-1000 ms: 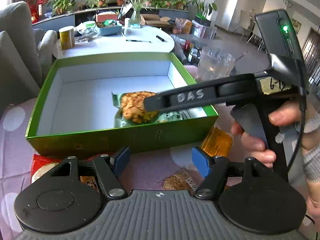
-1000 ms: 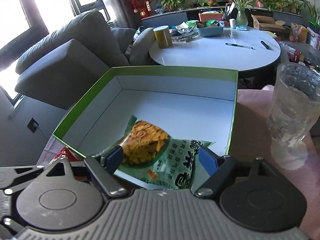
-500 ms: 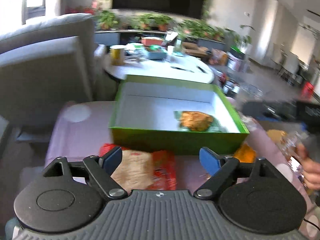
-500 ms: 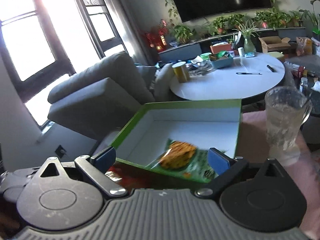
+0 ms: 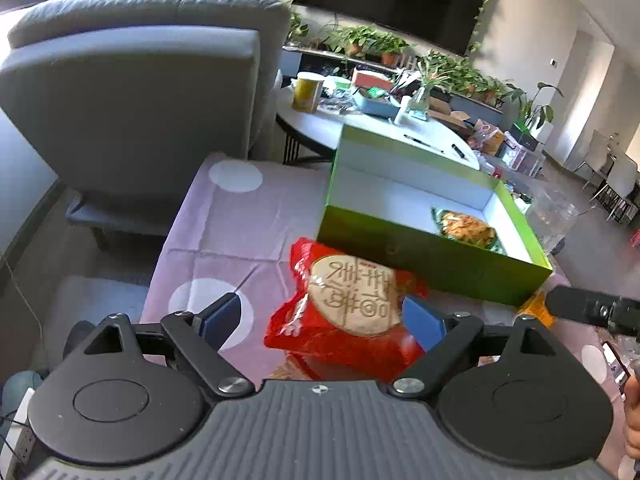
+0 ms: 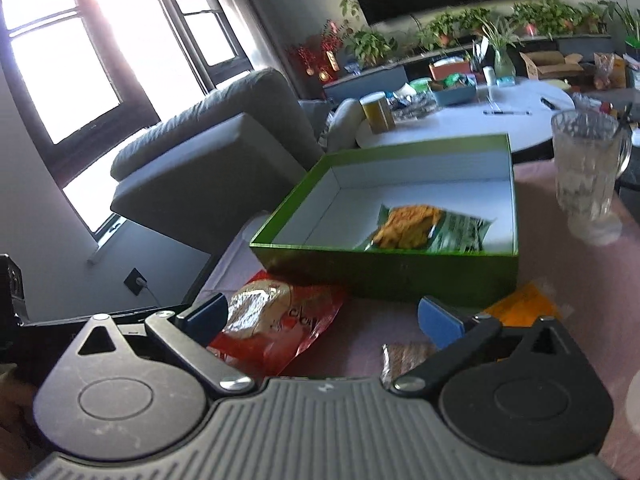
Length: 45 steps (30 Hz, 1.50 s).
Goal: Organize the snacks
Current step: 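Move the right tool back to the red round-cookie packet, then grasp the red round-cookie packet with the right tool and lift it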
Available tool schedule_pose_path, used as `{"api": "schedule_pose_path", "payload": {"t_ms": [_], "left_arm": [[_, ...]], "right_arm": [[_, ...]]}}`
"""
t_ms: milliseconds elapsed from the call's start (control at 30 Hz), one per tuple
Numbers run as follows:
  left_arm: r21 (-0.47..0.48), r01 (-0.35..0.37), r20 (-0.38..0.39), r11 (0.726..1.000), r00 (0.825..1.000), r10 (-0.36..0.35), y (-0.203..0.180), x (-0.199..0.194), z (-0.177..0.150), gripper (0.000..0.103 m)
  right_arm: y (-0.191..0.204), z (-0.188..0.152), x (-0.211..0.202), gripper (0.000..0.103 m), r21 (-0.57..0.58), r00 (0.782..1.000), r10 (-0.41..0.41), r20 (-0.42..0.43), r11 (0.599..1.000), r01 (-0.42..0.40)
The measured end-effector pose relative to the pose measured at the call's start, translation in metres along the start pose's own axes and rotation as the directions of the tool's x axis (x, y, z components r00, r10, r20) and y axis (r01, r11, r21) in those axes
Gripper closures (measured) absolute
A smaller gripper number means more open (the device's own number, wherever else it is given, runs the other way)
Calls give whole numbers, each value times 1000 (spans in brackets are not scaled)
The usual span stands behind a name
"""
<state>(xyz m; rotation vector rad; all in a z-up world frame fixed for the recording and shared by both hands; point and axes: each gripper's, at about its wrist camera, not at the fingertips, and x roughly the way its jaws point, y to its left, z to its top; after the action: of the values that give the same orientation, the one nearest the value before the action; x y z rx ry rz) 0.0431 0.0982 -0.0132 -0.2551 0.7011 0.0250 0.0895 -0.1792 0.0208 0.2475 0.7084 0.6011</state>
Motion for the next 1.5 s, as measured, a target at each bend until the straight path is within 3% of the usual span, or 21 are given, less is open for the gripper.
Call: {"api": "schedule_pose_path", "payload": {"t_ms": [100,167,233,567,800,933,1067,1300,1500], "left_arm": [[-11,-7,-10,1000,1000,7,5,5,-3,13],[-14,-1,-11,1000,1000,1,9,8,-5,2],[-17,9,-12,1000,1000,-10,12,12,-7,1],[-75,94,-72,993,992,-100,24,38,3,1],[-42,102,-83,994,991,-105,15,48,8,1],[-50,97,-126,994,987,-103,16,58,12,1],[-76,97,-160,992,981,-108,22,65,12,7],[-57,93,-198,994,975,-103,14,73,9,7],[-64,104,-211,992,971,-115,12,77,8,7]], "right_arm": [[6,-1,10,11,8,998,-7,-57,1000,8],[10,-5,15,11,16,997,-7,-75,1000,8],[14,-8,20,11,18,996,-13,-85,1000,14],[18,-10,48,11,72,991,-25,-133,997,35],[16,-9,61,11,75,987,-43,-156,996,55],[12,-7,70,11,97,983,-44,-178,993,62],[7,-4,76,11,129,982,-55,-182,989,79],[8,-3,81,11,79,983,-90,-163,992,103],[1,-3,86,11,124,984,-44,-175,990,67]]}}
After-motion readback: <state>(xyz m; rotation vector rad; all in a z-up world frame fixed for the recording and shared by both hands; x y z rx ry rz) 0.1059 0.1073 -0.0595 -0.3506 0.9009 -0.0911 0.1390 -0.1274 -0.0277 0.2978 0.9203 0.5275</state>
